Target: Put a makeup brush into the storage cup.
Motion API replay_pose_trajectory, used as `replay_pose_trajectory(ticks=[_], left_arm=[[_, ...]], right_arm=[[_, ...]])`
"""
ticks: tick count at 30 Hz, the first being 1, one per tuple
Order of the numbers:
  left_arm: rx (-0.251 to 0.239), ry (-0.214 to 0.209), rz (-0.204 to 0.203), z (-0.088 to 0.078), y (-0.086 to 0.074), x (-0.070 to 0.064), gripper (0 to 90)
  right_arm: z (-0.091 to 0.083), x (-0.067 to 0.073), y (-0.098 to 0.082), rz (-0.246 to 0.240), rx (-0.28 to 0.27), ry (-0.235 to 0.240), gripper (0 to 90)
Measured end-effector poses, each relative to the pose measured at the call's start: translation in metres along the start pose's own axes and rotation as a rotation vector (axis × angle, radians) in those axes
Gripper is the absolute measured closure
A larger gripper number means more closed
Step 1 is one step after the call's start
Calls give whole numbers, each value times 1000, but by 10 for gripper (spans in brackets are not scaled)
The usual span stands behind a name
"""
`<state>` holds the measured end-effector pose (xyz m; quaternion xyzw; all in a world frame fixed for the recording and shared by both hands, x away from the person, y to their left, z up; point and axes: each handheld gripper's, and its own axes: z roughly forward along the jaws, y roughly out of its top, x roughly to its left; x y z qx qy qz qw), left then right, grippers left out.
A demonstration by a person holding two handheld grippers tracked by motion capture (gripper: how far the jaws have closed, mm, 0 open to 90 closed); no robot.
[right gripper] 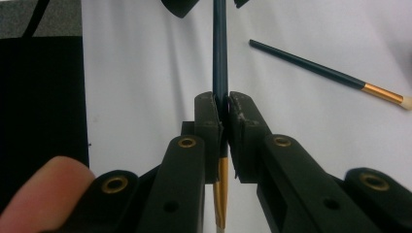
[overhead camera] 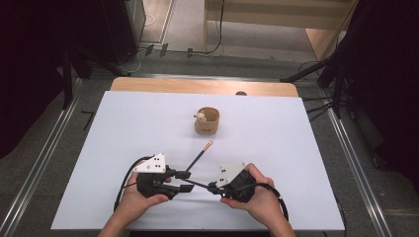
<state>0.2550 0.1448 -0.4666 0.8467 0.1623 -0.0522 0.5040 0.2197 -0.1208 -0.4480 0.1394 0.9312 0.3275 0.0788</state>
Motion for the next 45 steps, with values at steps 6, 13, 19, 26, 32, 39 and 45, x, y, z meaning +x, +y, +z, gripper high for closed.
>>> replay_pose_trajectory(ticks=[6, 13, 19, 26, 32, 39, 45], left_arm=[[19, -48, -3, 3, -1, 1, 635], [26, -100, -22, 3, -2, 4, 689], [37, -121, -29, 4, -2, 6, 741], [44, -139, -37, 4, -3, 7, 766], [41, -156, -47, 4, -3, 9, 808], [53, -169, -47, 6, -3, 9, 827], [28, -192, -38, 3, -3, 8, 857]], right_arm=[[0, 1, 0, -14, 1, 12, 846], [0, 3, 1, -30, 1, 19, 847], [1, 3, 1, -37, 4, 26, 847], [1, 4, 1, -43, 2, 28, 846], [2, 4, 0, -51, 0, 34, 847], [2, 3, -1, -64, 6, 35, 846], [1, 3, -1, -65, -3, 39, 843]])
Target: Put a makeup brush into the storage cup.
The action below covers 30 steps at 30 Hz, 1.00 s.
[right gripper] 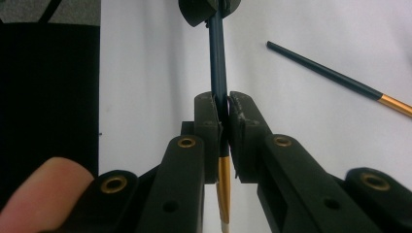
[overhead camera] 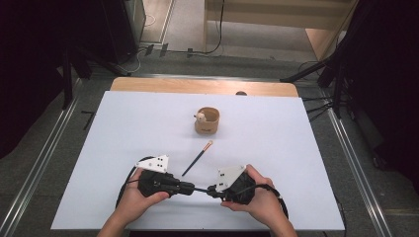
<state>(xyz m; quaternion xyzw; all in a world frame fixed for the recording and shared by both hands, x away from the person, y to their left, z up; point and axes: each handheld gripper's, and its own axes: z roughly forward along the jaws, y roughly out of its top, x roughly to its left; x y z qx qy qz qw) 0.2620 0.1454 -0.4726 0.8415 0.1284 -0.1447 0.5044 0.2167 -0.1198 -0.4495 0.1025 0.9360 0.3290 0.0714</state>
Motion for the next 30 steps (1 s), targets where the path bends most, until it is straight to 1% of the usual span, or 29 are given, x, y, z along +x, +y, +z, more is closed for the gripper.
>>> replay_pose_trajectory(ticks=[1, 2, 4, 6, 7, 8, 9, 11, 13, 14, 15, 16, 17, 18, 19, 20, 21, 22, 23, 24, 25, 26, 27, 28, 29, 30], left_arm=[[0, 0, 0, 0, 0, 0, 858], [-7, 5, 7, -1, 0, -1, 858], [-13, 13, 16, -3, 1, -1, 859], [-28, 38, 16, -5, 1, -2, 858], [-28, 38, 16, -5, 1, -2, 859], [-33, 46, 15, -6, 1, -2, 859], [-42, 57, 13, -8, 0, -1, 859], [-50, 73, 12, -10, 0, -1, 859], [-57, 78, 11, -11, 0, -1, 859], [-63, 90, 17, -12, 0, 0, 859], [-69, 97, 17, -14, 0, 0, 859], [-75, 106, 16, -15, 0, 0, 859], [-75, 106, 16, -15, 0, 0, 859], [-87, 121, 15, -17, -1, 0, 859], [-87, 121, 15, -17, -1, 0, 859], [-97, 133, 13, -18, -1, 0, 859], [-107, 142, 13, -19, -1, 0, 859], [-127, 161, 12, -21, -1, 0, 859], [-132, 172, 16, -22, -1, 0, 859], [-132, 172, 16, -22, -1, 0, 859], [-153, 204, 23, -25, -1, -1, 859], [-153, 204, 23, -25, -1, -1, 859], [-158, 223, 34, -26, -1, -2, 859], [-165, 233, 43, -27, -1, -3, 859], [-183, 253, 52, -28, -1, -5, 859], [-190, 263, 53, -29, -1, -5, 859]], right_arm=[[0, 0, 0, 0, 0, 0, 843], [-2, -1, 0, 18, -16, -3, 833], [-4, -3, 0, 34, -35, -7, 811], [-5, -5, -1, 60, -50, -18, 697], [-5, -5, -1, 60, -50, -18, 697], [-5, -5, -1, 76, -57, -27, 665], [-6, -6, -2, 98, -78, -59, 561], [-6, -8, -2, 131, -101, -91, 459], [-6, -9, -3, 187, -124, -133, 341], [-6, -10, -4, 207, -133, -142, 287], [-6, -10, -4, 223, -140, -155, 207], [-6, -10, -5, 256, -148, -193, 121], [-6, -10, -5, 256, -148, -193, 121], [-6, -10, -6, 305, -174, -269, 46], [-6, -10, -6, 305, -174, -269, 46], [-6, -10, -6, 316, -179, -272, 23], [-6, -12, -8, 374, -208, -273, 0], [-7, -13, -9, 394, -222, -270, 0], [-7, -14, -10, 412, -242, -272, 0], [-7, -14, -11, 429, -253, -277, 0], [-8, -14, -12, 462, -267, -299, 0], [-8, -14, -12, 462, -267, -299, 0], [-8, -15, -13, 478, -277, -308, 0], [-9, -15, -15, 513, -299, -323, 0], [-9, -15, -16, 533, -317, -335, 0], [-9, -16, -17, 555, -330, -338, 0]])
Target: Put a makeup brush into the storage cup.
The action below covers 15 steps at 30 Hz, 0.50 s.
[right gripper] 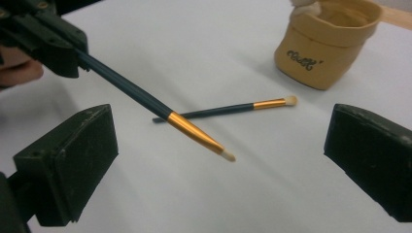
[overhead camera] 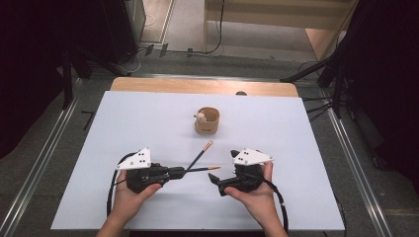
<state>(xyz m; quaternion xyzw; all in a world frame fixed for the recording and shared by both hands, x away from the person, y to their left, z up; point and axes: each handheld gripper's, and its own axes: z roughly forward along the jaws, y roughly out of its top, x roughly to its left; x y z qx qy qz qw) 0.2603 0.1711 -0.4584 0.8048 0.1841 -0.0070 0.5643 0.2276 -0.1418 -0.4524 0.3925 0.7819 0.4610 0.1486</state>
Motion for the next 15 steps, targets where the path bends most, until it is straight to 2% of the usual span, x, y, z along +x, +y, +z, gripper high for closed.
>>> replay_pose_trajectory(ticks=[2, 3, 7, 11, 12, 13, 14, 15], left_arm=[[-13, 10, 0, -1, 0, 0, 859], [-24, 27, 3, -2, 0, 0, 859], [-56, 61, 6, -4, -1, -1, 859], [-75, 85, 12, -4, -1, -3, 859], [-82, 86, 11, -4, -1, -3, 859], [-86, 92, 14, -3, -1, -4, 859], [-88, 99, 20, -3, -1, -5, 859], [-97, 107, 25, -2, -1, -7, 859]], right_arm=[[0, -1, 0, 18, -7, 1, 0], [0, -4, -2, 84, -29, 4, 0], [1, -6, -6, 171, -59, 4, 0], [3, -3, -8, 216, -79, 4, 0], [4, -1, -9, 234, -97, -1, 0], [5, 3, -11, 278, -122, 0, 0], [5, 3, -11, 278, -122, 0, 0], [7, 6, -12, 319, -142, 15, 0]])
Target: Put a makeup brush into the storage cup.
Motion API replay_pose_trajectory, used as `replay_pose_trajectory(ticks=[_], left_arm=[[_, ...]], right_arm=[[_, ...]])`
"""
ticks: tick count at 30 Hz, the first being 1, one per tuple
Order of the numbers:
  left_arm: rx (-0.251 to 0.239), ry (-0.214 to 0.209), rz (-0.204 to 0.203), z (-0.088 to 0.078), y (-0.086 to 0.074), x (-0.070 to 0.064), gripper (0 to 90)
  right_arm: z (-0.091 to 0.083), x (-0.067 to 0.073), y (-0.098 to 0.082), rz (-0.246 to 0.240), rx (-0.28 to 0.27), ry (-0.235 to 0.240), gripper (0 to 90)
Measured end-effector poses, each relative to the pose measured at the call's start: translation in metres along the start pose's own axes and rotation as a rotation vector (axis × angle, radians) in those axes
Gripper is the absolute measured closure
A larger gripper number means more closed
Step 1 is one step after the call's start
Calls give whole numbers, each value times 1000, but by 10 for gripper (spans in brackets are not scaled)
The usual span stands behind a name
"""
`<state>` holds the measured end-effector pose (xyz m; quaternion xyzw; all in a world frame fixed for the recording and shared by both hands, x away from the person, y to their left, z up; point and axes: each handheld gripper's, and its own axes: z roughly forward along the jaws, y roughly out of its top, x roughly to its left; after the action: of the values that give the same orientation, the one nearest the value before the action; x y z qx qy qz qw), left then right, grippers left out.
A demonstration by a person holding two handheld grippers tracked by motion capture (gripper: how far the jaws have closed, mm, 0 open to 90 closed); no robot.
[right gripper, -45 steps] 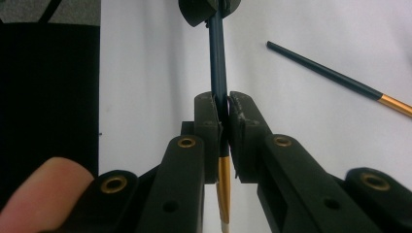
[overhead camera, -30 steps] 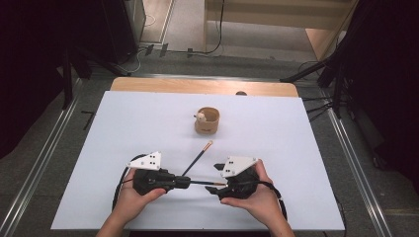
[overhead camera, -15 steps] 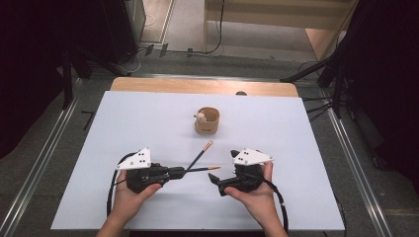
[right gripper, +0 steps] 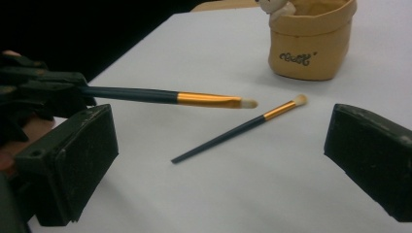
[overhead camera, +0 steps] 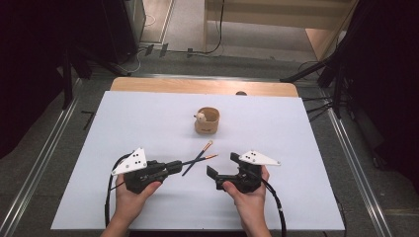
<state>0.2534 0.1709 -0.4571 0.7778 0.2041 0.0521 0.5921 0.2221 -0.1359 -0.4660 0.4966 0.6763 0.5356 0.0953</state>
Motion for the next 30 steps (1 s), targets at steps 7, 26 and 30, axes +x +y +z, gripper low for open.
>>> replay_pose_trajectory(ticks=[7, 26, 30], left_arm=[[-36, 35, 5, 3, -2, -5, 859], [-55, 39, 11, 21, -11, -19, 859], [-53, 35, 13, 22, -12, -21, 859]], right_arm=[[7, 2, -13, 164, -45, 59, 0], [14, 6, -25, 374, -143, 218, 142], [14, 5, -24, 404, -149, 228, 161]])
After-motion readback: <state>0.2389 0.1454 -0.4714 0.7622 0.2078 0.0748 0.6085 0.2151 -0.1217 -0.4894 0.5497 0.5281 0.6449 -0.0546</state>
